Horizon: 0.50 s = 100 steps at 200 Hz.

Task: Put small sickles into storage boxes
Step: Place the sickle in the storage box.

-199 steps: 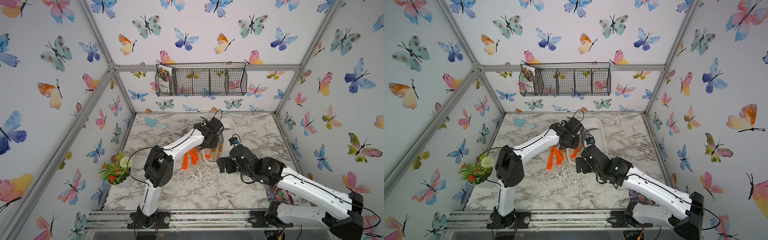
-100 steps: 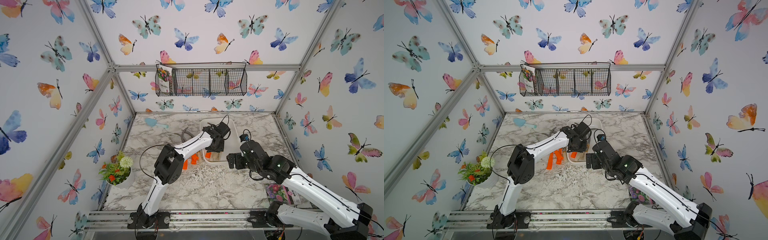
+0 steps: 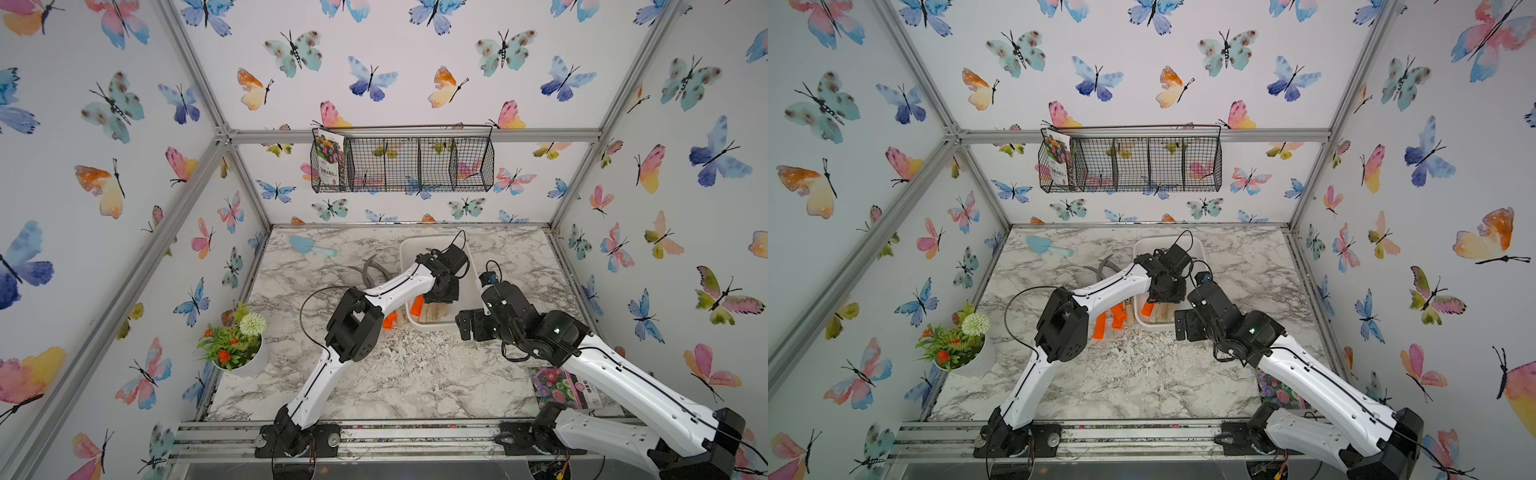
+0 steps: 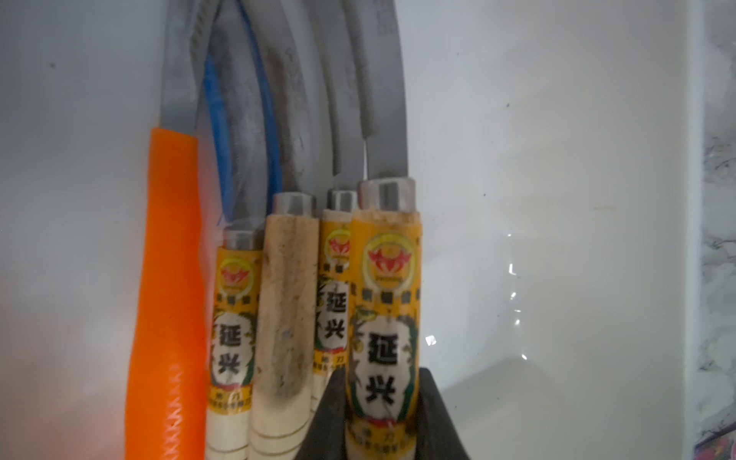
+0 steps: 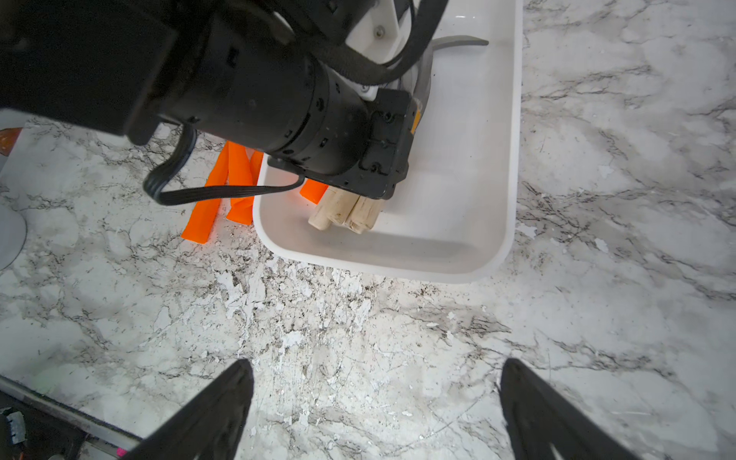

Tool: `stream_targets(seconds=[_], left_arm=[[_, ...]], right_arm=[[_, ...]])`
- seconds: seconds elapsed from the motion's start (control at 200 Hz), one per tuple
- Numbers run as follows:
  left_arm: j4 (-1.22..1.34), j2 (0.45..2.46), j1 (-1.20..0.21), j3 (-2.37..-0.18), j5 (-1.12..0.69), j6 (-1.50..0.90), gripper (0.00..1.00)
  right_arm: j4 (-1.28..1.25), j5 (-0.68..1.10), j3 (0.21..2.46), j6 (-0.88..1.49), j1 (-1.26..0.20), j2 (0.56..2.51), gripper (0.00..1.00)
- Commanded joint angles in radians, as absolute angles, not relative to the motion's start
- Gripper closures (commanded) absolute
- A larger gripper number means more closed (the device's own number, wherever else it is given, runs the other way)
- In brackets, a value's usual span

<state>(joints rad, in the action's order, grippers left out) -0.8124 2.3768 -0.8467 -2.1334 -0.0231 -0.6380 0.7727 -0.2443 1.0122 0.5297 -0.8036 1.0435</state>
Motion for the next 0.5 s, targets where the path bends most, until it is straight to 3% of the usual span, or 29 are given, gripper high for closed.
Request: stream_targets(seconds=[0.0,0.2,0.325,0.496], left_arm=[[-0.768,2.412,-0.859,-2.164,-0.061,-0.647,0.99],[-0.741,2.457,-0.858,-2.205,-0.088,-0.647,0.92],[-0.730,2.467,-0.858,-2.213,-0.103,-0.647,0.82],[-0.712,2.449,-0.858,-2.191,-0.108,-0.644,0.60]], right_arm=[[0.799,-0.233,1.000,0.515,-0.796,1.022,0.02],[0.807,-0.227,0.993,0.510,-0.791,1.014,0.02],[0.807,-0.219,0.988,0.509,-0.790,1.012,0.02],[0.802,-0.213,0.988,0.509,-0.789,1.015,0.02]])
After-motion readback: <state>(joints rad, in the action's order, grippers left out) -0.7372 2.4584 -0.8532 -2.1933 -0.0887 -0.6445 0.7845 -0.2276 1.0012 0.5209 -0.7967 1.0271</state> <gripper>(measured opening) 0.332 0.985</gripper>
